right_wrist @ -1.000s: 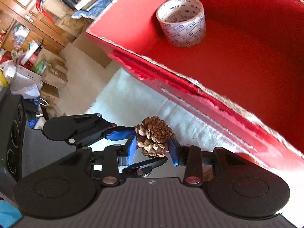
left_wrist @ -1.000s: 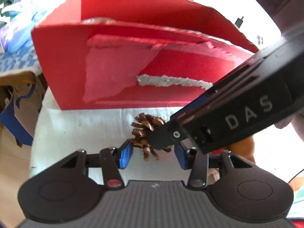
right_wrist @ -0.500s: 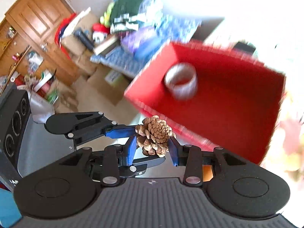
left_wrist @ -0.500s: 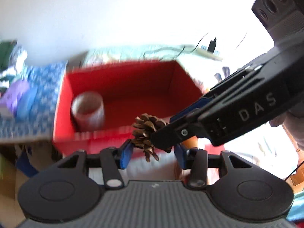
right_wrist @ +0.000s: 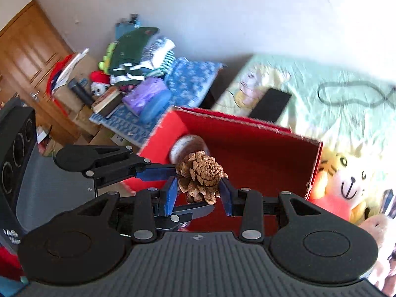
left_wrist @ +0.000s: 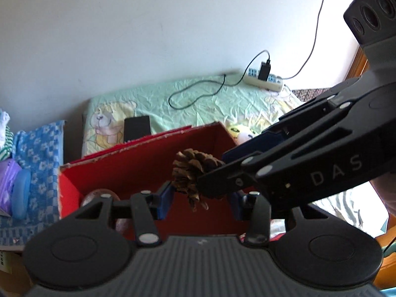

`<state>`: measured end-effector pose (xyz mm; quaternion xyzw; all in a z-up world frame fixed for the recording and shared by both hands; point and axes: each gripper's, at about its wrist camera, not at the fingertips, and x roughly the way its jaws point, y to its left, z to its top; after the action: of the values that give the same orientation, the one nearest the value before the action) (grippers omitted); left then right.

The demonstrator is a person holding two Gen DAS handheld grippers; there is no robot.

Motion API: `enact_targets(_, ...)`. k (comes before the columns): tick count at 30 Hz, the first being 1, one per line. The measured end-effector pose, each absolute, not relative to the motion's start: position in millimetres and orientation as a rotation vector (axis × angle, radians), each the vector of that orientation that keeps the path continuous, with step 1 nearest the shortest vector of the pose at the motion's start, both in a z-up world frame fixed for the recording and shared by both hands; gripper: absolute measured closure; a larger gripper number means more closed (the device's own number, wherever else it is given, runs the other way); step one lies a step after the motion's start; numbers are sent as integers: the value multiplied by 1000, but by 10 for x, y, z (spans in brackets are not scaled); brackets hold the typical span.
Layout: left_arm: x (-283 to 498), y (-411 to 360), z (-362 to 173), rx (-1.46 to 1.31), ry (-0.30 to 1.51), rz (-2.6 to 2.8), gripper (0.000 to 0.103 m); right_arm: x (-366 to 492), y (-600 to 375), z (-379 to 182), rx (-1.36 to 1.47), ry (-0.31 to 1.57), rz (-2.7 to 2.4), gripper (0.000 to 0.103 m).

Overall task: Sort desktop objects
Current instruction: 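Carry the pine cone with the right gripper into the red box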

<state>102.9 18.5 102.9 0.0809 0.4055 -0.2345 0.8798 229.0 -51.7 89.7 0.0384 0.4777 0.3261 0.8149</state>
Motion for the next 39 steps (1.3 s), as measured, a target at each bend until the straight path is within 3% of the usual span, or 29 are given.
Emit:
enact_targets(15,1512,394,96,263,1132,-422,56,2734,-77,-22,130,1303,733,62)
enact_targets(29,1737,628,-186,261,1323,-349,55,2915,141,-419,198,1475,780,62)
enact_targets(39,1706,795,-10,259,1283,-288,50,2966,229,-626,262,1575,778,62)
